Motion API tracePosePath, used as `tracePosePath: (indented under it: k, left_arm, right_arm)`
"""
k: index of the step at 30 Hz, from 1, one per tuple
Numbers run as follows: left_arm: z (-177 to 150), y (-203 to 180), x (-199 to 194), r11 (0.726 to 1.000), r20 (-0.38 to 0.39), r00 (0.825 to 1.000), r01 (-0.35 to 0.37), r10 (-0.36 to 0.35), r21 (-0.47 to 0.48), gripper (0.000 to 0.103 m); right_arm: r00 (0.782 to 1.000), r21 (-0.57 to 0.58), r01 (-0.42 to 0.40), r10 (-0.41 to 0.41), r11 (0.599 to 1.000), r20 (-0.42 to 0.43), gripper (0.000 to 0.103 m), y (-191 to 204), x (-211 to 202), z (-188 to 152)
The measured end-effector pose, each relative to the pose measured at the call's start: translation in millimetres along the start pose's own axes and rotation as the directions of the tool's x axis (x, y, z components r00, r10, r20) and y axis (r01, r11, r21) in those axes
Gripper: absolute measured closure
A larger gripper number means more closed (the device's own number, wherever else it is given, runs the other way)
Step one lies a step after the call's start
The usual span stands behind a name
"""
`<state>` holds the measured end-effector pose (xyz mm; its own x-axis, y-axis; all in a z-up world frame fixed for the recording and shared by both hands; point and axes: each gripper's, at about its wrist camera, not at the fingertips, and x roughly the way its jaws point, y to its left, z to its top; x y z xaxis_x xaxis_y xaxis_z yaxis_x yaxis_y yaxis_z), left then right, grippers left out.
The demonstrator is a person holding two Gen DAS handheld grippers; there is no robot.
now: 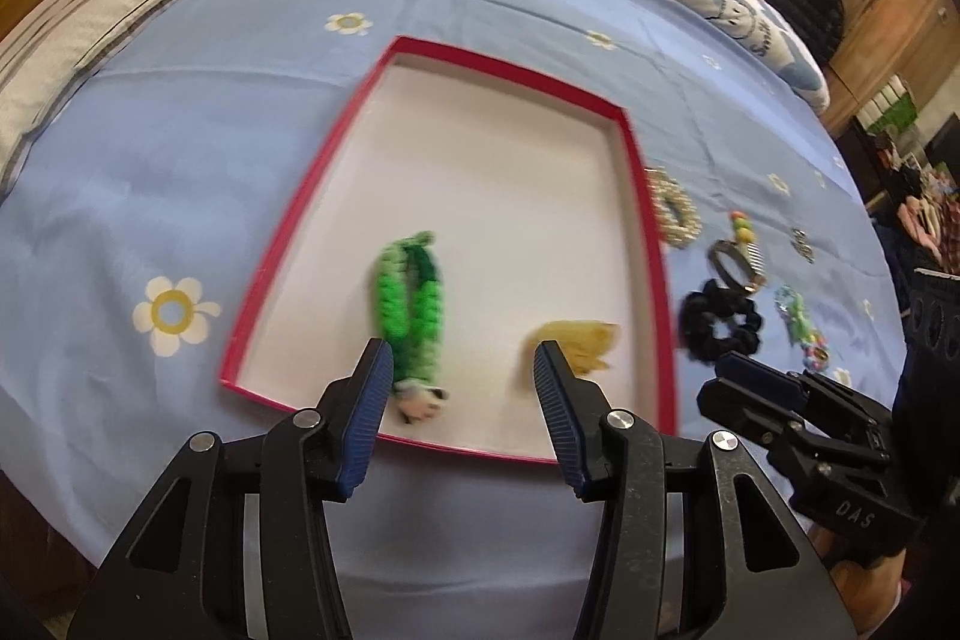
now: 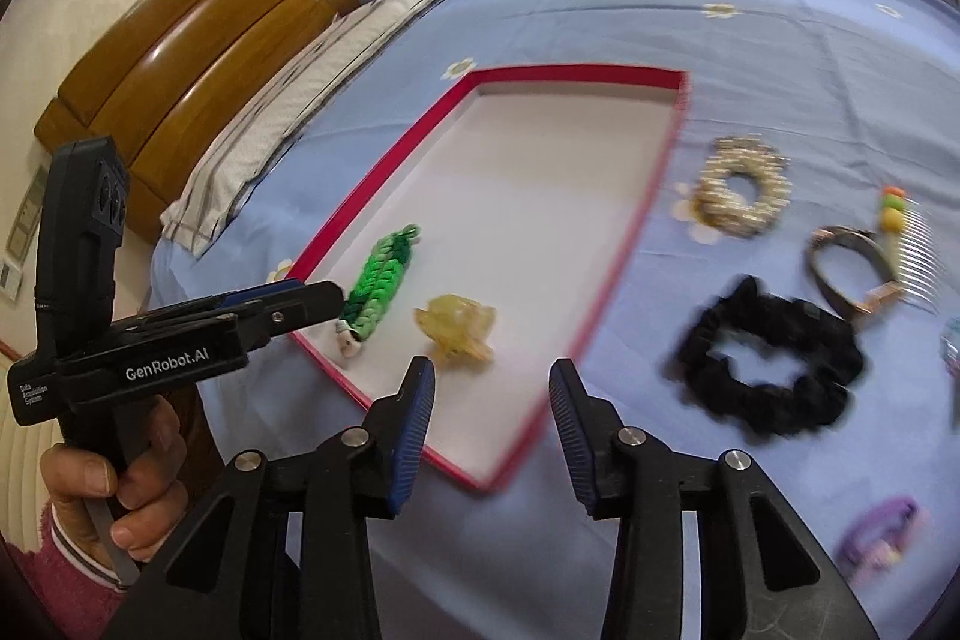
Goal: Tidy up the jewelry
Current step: 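Withdraw both tools from the tray toward the remaining jewelry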
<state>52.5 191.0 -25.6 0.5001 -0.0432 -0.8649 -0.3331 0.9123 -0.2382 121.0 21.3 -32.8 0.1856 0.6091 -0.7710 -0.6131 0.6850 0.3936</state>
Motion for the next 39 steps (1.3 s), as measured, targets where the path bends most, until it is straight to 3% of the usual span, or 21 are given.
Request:
tracePosePath:
  k: [3, 20, 39]
  left_arm:
    - [-2, -16, -4, 0.999, 0.007, 1.0, 0.021, -0.021, 0.026, 0.048]
    - [-22, -102, 2, 0.981, -0.038, 0.995, 0.102, -0.097, 0.164, 0.048]
    - [-26, -157, 25, 0.955, -0.095, 0.989, 0.136, -0.114, 0.262, 0.045]
  right_arm:
    - [1.0, 0.038, 0.013, -0.014, 0.999, 0.028, 0.059, -14, -18, -6]
    - [0.985, 0.23, 0.104, -0.133, 0.967, 0.112, 0.058, -93, -93, -52]
    - [0.953, 0.361, 0.187, -0.258, 0.914, 0.16, 0.058, -158, -137, -72]
